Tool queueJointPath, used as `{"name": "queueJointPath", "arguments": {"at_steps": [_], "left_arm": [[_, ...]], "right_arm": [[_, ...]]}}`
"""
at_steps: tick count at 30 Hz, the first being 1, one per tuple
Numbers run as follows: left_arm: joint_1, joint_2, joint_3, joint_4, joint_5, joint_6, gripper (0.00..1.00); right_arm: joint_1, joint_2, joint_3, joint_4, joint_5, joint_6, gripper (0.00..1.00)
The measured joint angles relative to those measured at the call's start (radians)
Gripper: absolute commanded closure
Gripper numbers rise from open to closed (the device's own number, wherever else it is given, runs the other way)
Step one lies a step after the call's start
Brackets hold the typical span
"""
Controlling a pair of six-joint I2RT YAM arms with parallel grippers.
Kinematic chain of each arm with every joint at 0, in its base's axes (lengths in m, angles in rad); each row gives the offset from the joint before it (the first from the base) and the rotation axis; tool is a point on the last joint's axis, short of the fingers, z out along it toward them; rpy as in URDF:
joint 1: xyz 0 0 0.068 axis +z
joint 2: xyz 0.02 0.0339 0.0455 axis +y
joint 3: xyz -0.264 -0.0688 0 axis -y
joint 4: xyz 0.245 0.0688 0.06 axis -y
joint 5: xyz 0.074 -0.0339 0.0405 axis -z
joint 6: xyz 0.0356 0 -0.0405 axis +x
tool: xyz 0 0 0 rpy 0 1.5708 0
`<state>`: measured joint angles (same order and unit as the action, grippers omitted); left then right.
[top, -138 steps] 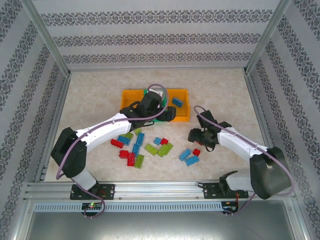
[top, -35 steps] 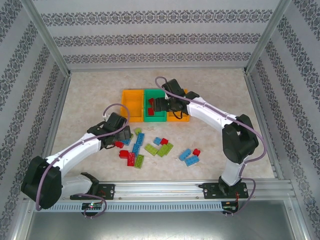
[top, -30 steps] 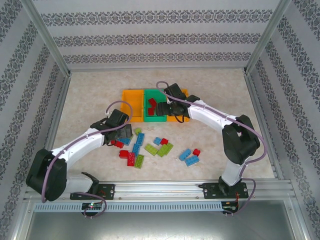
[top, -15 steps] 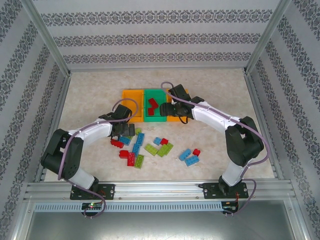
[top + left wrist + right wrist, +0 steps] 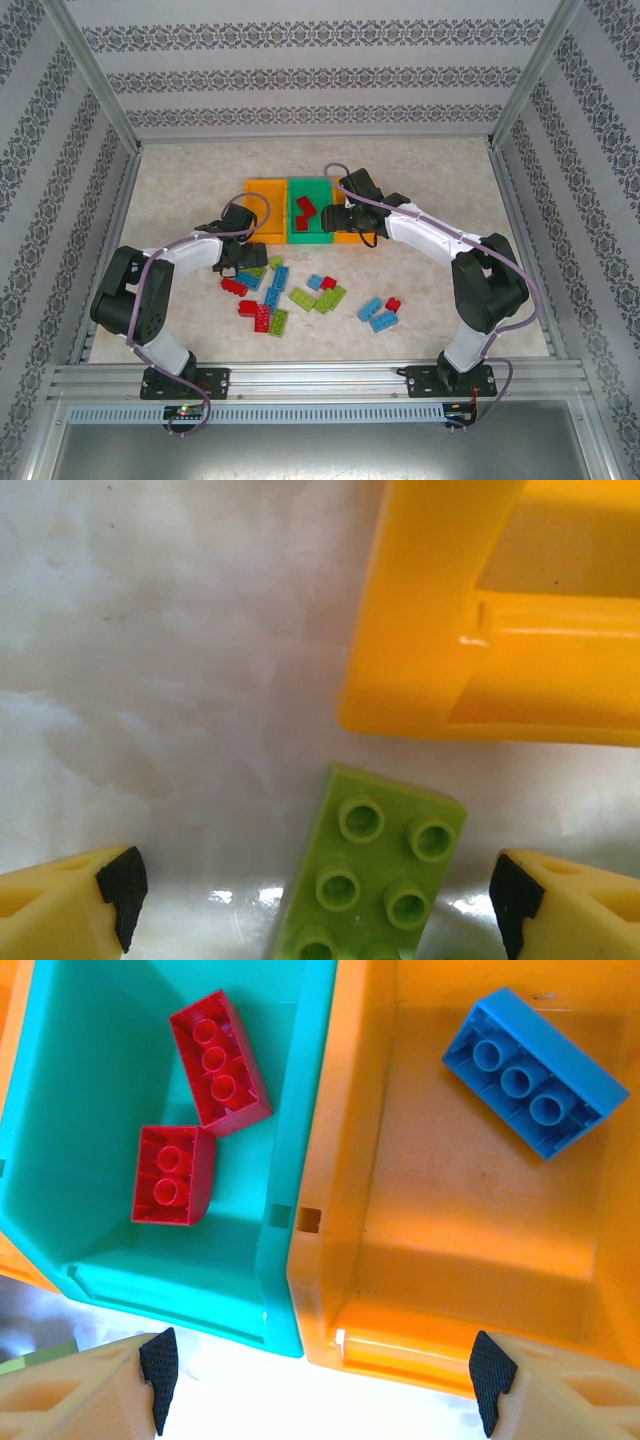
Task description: Sort the legos into containers by color
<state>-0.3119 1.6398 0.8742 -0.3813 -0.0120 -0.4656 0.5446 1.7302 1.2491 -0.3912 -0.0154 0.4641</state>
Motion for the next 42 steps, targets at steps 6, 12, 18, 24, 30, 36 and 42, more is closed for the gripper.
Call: {"name": "queueJointPath", "arguments": {"at_steps": [6,12,18,24,30,36,42], "left_arm": [[0.0,0.014,0.01,-0.013,-0.016,0.013,0.17],[0.003,0.018,0.013,-0.026,-0.042,0.018,0.46],[0.005,0.014,0.002,-0.011,-0.045,0.017,0.52],[0.006,0.003,-0.012,0.001,-0.052,0.013,0.66],[0.006,-0.011,-0.013,0.0,-0.045,0.008,0.77],[0.006,-0.058,-0.016,-0.038,-0.043,0.008,0.77],[0.006,-0.176,0.013,-0.131,-0.075,0.009,0.76]], "right_arm": [[-0.006,0.0,-0.002,0.0,0.0,0.0,0.2],[-0.006,0.0,-0.004,0.0,0.0,0.0,0.19],[-0.016,0.0,-0.016,-0.001,0.006,0.0,0.19],[-0.026,-0.022,-0.033,-0.001,0.011,0.0,0.19],[-0.032,-0.051,-0.053,0.0,0.02,0.0,0.19],[-0.039,-0.069,-0.078,0.0,0.026,0.0,0.19],[-0.039,-0.131,-0.123,0.0,0.034,-0.001,0.2]]}}
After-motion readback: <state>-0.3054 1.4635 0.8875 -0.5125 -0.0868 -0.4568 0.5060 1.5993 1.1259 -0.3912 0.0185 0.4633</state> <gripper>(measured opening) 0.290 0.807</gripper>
